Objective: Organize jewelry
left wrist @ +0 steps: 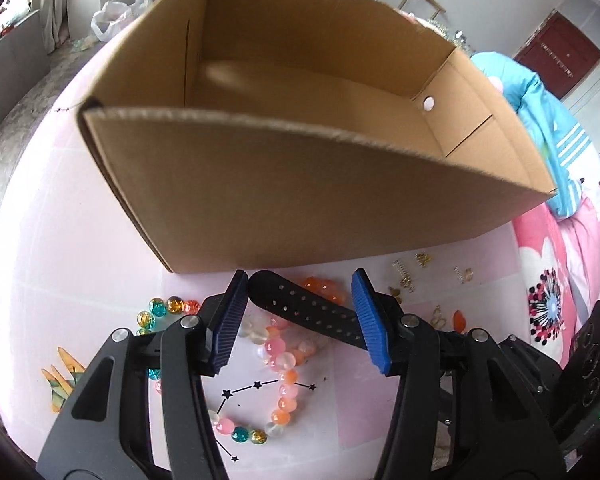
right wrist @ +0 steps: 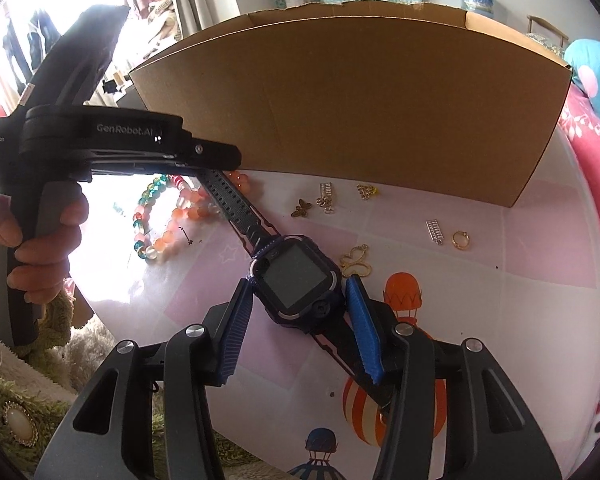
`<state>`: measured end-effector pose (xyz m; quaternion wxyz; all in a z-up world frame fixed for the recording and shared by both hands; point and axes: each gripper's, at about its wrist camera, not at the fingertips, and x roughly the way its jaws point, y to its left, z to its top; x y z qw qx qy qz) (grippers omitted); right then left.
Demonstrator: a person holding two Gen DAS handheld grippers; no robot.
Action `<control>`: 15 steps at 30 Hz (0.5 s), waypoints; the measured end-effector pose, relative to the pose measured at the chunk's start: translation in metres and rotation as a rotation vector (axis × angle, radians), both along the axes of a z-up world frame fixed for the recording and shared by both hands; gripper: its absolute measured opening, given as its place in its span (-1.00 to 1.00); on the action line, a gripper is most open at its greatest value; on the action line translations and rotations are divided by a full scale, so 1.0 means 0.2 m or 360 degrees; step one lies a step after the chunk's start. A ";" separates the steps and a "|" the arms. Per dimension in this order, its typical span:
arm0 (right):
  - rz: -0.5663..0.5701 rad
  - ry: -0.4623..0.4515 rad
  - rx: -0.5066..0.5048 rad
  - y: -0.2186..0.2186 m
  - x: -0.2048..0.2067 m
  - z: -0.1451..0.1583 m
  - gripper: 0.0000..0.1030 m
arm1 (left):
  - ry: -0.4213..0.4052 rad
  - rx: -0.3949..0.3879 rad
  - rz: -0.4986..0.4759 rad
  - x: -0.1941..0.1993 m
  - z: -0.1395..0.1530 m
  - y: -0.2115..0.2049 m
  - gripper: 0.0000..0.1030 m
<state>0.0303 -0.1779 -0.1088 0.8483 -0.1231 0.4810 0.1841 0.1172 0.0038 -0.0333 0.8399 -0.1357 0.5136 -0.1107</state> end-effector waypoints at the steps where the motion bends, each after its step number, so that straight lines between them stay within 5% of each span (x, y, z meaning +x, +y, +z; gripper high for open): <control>1: 0.0002 -0.0003 0.0000 0.00 0.00 0.00 -0.08 | -0.0018 -0.0024 0.0004 -0.01 0.01 0.01 -0.02; 9: 0.0036 -0.0035 -0.0030 0.02 -0.02 -0.02 -0.08 | -0.0048 -0.0347 0.0036 -0.04 0.04 0.09 -0.04; 15: 0.0041 -0.0053 -0.0038 0.05 -0.03 -0.03 -0.08 | -0.0058 -0.0218 0.0059 -0.06 0.05 0.10 -0.46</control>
